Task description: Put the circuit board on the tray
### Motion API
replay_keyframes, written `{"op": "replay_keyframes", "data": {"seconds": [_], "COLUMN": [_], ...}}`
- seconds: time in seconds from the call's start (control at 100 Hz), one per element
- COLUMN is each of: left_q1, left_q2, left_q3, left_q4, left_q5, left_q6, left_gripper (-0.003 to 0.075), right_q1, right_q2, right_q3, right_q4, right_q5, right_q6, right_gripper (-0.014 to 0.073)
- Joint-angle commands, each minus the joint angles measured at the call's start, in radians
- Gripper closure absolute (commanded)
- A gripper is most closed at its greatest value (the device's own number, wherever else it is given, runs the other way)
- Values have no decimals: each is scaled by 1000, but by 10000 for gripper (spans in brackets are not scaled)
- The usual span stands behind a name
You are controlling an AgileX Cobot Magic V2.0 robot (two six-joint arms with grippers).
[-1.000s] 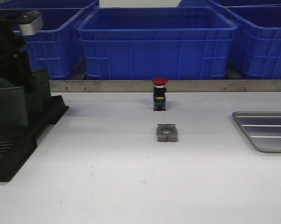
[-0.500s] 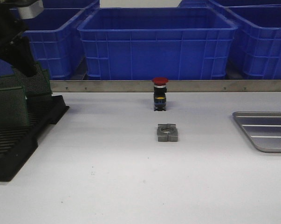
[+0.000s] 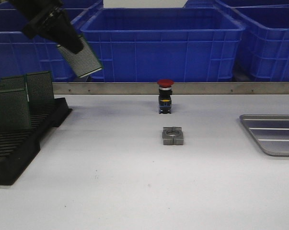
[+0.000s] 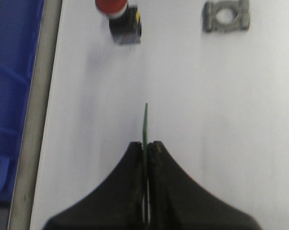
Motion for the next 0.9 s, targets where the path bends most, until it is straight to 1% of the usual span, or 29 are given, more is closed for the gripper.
{"op": "replay_keyframes", "data": {"seconds": [0.0,0.09,0.28,0.39,0.47,0.89], "left_q1": [-52,-109,-214,-265,-292,-403], "left_q2": [-85,-91,-91,-91,-91,-93], "left_q3": [-32,-32,-32,-32,-32,-23], "left_q4": [-115,-143,-145,-145,-145,-153], "left_q5": [47,47,47,47,47,47], "left_q6": [-15,-15,-15,-52,-76,-102], "left_gripper": [740,740,740,740,740,740], "right_q1": [-4,-4,-4,-4,-4,-4], "right_q2": [-24,-24,-24,-24,-24,-24], "right_q3": [-13,-13,-13,-13,-13,-13], "right_q4": [-6,-6,-6,-6,-6,-6], "right_q5": [-84,-84,-84,-84,-84,-84], "right_q6": [1,1,1,1,1,1], "right_gripper": [655,655,655,655,655,655]}}
